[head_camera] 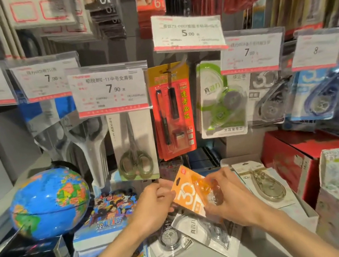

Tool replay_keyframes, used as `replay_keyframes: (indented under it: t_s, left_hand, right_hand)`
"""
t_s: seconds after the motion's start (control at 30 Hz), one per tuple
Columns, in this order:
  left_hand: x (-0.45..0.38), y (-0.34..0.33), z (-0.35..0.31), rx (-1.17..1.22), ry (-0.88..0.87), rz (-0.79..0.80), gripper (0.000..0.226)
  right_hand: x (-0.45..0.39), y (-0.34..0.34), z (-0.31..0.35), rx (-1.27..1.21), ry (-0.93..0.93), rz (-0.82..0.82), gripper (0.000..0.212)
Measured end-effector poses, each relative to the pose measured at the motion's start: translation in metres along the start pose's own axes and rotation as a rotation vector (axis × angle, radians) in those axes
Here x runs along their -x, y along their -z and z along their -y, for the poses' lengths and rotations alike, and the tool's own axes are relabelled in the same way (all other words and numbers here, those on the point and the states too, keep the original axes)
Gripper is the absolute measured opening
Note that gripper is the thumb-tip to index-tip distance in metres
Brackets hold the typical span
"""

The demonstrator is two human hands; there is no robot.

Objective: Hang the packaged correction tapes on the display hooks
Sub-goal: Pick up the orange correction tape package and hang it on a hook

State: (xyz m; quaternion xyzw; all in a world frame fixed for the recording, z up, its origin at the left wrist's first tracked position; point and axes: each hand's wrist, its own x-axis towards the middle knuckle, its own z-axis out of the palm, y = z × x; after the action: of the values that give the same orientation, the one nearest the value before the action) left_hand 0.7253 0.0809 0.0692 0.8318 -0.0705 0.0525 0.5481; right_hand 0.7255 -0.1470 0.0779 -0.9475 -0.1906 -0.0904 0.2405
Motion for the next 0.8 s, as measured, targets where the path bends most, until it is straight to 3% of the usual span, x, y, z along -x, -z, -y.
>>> replay_keyframes:
  t_s: [0.07, 0.23, 0.47, 0.8]
  left_hand:
    - [0.005, -0.004, -0.005, 0.16, 0.015, 0.022, 0.01]
    - [0.015, -0.015, -0.014, 0.267, 0.007, 0.015, 0.013]
    - [0.03, -0.056, -0.055, 0.454, 0.002, -0.075, 0.011]
    - [0.022, -0.168, -0.17, 0.464, -0.166, -0.232, 0.016]
  right_hand:
    - [0.005, 0.001, -0.002, -0.022, -0.024, 0.006, 0.061]
    - [0.021, 0.019, -0.011, -0.274, -0.129, 0.066, 0.05]
    - [0.048, 0.069, -0.035, -0.438, -0.086, 0.03, 0.044]
    - [0.097, 0.174, -0.116, -0.576, 0.035, -0.074, 0.039]
